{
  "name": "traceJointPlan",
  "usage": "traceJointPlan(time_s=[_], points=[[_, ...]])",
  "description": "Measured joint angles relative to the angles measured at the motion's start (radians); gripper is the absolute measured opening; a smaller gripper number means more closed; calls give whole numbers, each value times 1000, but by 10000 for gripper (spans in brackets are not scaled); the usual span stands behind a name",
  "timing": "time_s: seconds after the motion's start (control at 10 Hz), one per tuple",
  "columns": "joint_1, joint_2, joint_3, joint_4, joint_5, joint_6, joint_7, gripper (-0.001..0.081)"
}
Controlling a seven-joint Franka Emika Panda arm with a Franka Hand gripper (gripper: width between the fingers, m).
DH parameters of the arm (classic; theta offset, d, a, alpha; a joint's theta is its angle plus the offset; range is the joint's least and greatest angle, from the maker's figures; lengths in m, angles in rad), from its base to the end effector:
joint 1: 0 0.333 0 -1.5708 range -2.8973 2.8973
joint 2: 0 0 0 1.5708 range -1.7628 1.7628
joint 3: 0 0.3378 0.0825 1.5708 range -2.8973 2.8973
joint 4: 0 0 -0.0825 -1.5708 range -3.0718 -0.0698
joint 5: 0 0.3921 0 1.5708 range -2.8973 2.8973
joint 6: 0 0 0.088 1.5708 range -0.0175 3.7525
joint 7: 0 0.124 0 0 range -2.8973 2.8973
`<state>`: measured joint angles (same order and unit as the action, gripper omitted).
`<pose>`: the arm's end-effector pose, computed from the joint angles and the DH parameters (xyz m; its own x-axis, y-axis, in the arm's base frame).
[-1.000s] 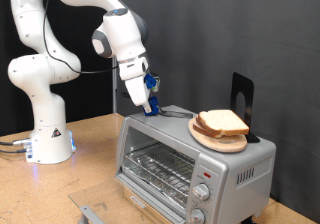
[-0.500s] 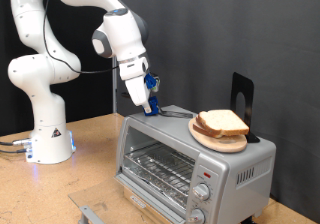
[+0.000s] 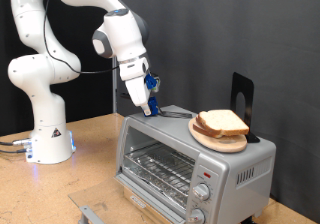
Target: Make a piece of toast with the oven
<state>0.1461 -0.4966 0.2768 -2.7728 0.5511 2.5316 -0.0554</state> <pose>0.3502 0.1494 0.3736 0.9763 0.0169 0.2157 0.0757 -0.9606 -0.2674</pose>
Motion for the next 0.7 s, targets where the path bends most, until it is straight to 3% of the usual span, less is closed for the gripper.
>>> traceJointPlan(time_s=[0.7], points=[[5, 0, -2, 6, 32, -1, -36, 805]])
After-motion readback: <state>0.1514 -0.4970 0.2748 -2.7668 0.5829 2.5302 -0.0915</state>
